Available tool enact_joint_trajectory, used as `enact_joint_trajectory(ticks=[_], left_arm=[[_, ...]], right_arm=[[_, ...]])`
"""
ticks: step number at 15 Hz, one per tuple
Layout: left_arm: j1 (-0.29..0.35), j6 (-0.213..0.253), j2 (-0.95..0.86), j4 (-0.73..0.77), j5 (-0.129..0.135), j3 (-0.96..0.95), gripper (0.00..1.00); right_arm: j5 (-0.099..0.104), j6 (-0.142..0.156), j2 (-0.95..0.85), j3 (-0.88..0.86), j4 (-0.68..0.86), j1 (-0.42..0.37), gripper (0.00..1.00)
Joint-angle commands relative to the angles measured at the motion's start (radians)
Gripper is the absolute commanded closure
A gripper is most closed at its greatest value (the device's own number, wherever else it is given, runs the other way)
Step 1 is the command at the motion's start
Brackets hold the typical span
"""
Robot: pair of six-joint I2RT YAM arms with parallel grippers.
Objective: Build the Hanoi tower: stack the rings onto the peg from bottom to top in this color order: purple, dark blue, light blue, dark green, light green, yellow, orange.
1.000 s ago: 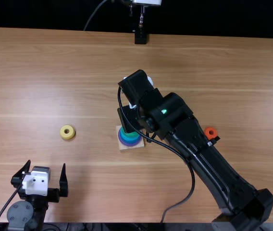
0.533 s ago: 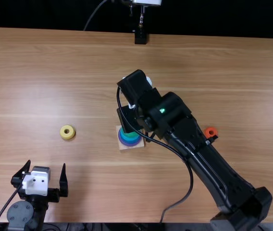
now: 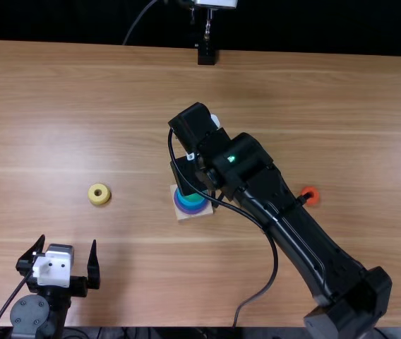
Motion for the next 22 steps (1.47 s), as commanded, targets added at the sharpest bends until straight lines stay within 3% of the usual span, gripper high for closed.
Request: enact_joint_trajectory(ticks=[1,2,3,4,10,12,13,15,16,17,19,20,21,22], left_arm=[[0.012,0.004,-0.012,-0.075,0.018,-0.109,0.0],[0.012,0.004,-0.012,-0.075,0.018,-0.109,0.0],[0.012,0.004,-0.012,-0.075,0.018,-0.109,0.0],[0.012,0.004,-0.012,-0.073,0.018,-0.109,0.0],[0.012,0.004,-0.012,-0.073,0.018,-0.109,0.0],[0.012,0.004,-0.012,-0.075,0.018,-0.109,0.0],[0.012,0.004,-0.012,-0.073,0.018,-0.109,0.0],[0.012,0.004,-0.012,-0.075,0.018,-0.109,0.0],[0.012,0.004,-0.012,-0.075,0.018,-0.109,0.0],[0.012,0.004,-0.012,-0.075,0.018,-0.109,0.0],[0.012,0.004,-0.012,-0.075,0.018,-0.109,0.0],[0.012,0.004,-0.012,-0.075,0.018,-0.109,0.0],[0.012,0.006,-0.012,-0.075,0.018,-0.109,0.0],[0.012,0.004,-0.012,-0.075,0.018,-0.109,0.0]], right_arm=[[0.01,0.007,0.03,0.004,-0.002,0.011,1.0],[0.01,0.011,0.031,0.002,-0.01,0.011,0.75],[0.01,0.011,0.03,0.002,-0.033,0.013,0.34],[0.01,0.011,0.031,0.002,-0.063,0.013,0.0],[0.012,0.011,0.03,0.025,-0.067,0.011,0.0],[0.038,0.011,0.022,0.06,-0.05,0.01,0.0],[0.078,0.011,0.02,0.077,-0.028,0.01,0.0],[0.233,-0.006,-0.044,0.059,0.02,0.002,0.0],[0.277,-0.006,-0.107,0.005,0.029,-0.002,0.0],[0.281,-0.008,-0.164,-0.055,0.081,-0.009,0.0],[0.277,-0.009,-0.316,-0.229,0.3,-0.099,0.0],[0.268,-0.011,-0.412,-0.312,0.395,-0.133,0.0],[0.236,-0.024,-0.486,-0.384,0.48,-0.164,0.0],[0.163,-0.077,-0.56,-0.447,0.537,-0.213,0.0]])
